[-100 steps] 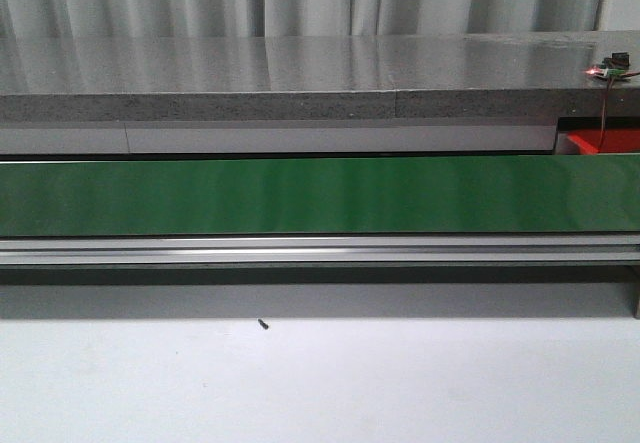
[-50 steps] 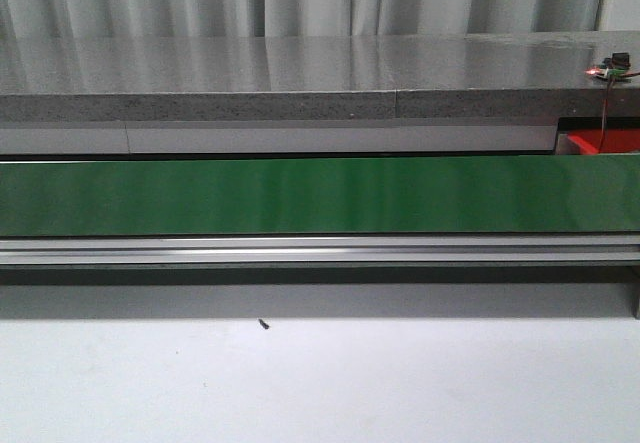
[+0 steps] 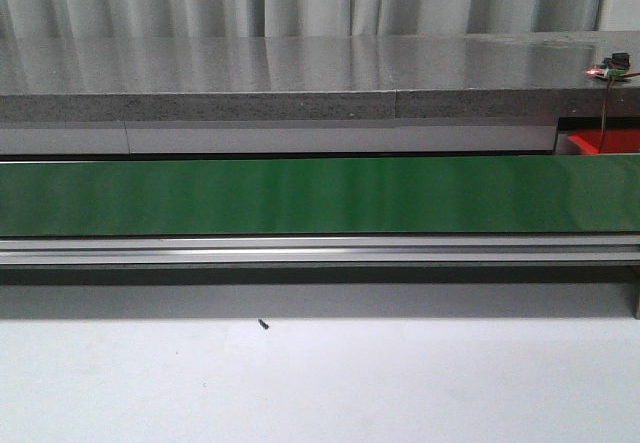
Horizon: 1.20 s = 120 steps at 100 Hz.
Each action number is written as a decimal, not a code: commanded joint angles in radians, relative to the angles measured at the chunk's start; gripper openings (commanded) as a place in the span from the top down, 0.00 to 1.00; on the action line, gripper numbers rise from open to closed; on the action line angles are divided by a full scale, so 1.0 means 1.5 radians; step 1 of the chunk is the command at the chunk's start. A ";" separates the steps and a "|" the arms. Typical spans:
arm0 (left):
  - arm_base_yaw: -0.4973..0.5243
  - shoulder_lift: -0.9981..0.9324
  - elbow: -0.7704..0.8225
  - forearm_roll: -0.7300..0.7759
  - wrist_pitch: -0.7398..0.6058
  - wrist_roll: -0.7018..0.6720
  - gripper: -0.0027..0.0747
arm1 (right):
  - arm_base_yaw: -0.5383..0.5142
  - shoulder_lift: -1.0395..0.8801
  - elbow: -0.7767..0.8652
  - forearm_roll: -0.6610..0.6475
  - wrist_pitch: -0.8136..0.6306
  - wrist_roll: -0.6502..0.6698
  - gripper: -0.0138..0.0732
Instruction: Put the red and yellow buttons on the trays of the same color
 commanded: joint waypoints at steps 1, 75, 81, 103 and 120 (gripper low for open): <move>-0.006 -0.012 -0.019 0.010 -0.050 -0.004 0.99 | 0.001 -0.013 -0.012 0.001 -0.046 -0.007 0.98; 0.027 -0.230 0.281 0.174 -0.390 -0.188 0.99 | 0.001 -0.013 -0.012 0.001 -0.046 -0.007 0.98; 0.027 -0.244 0.303 0.174 -0.417 -0.188 0.99 | 0.001 -0.013 -0.012 0.001 -0.046 -0.007 0.98; 0.009 -0.290 0.370 0.169 -0.433 -0.188 0.99 | 0.001 -0.013 -0.012 0.001 -0.046 -0.007 0.98; -0.001 -0.338 0.432 0.162 -0.456 -0.193 0.99 | 0.001 -0.013 -0.012 0.001 -0.046 -0.007 0.98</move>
